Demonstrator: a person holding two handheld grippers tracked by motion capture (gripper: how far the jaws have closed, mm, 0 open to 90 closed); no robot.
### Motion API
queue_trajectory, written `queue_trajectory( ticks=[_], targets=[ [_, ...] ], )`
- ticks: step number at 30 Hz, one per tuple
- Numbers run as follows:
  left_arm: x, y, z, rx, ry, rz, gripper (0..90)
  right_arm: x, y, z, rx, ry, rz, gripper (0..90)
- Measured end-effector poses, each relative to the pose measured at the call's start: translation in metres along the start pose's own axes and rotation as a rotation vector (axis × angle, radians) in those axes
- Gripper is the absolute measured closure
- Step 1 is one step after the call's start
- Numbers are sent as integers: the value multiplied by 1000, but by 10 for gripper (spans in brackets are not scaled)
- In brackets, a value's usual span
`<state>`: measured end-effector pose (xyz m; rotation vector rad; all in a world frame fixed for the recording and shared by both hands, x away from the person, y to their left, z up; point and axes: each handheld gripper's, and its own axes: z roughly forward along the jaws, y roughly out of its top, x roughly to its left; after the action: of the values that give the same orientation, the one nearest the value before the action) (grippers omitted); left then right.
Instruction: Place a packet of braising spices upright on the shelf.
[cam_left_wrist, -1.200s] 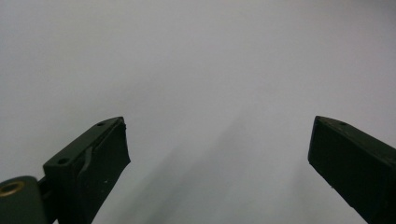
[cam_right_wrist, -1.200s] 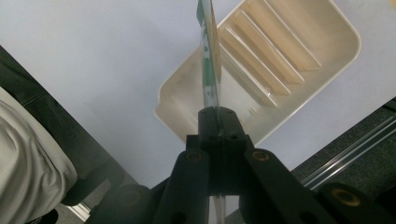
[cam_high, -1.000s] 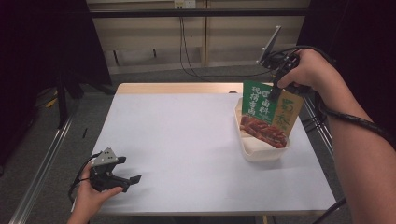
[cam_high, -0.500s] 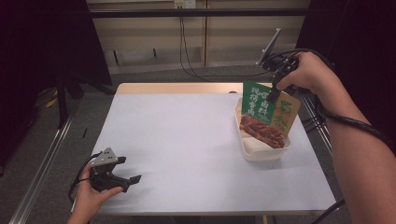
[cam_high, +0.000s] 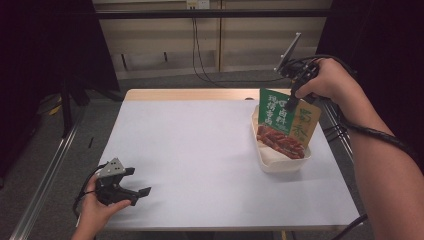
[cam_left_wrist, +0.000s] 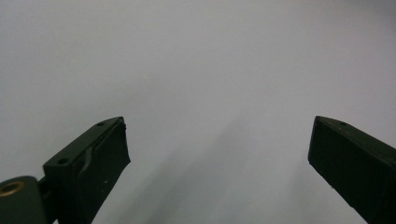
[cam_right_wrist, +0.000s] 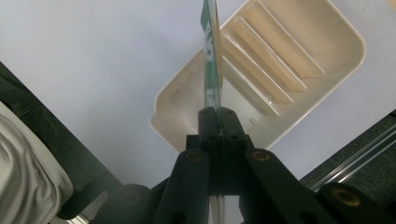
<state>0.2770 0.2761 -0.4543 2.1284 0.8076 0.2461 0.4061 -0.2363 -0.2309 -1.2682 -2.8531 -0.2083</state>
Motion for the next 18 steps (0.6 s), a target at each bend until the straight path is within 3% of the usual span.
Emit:
queue_trajectory(
  ticks=[18],
  targets=[
    [0, 0, 0, -1, 3, 2, 49, -3, -2, 10, -3, 13, 7, 900]
  ],
)
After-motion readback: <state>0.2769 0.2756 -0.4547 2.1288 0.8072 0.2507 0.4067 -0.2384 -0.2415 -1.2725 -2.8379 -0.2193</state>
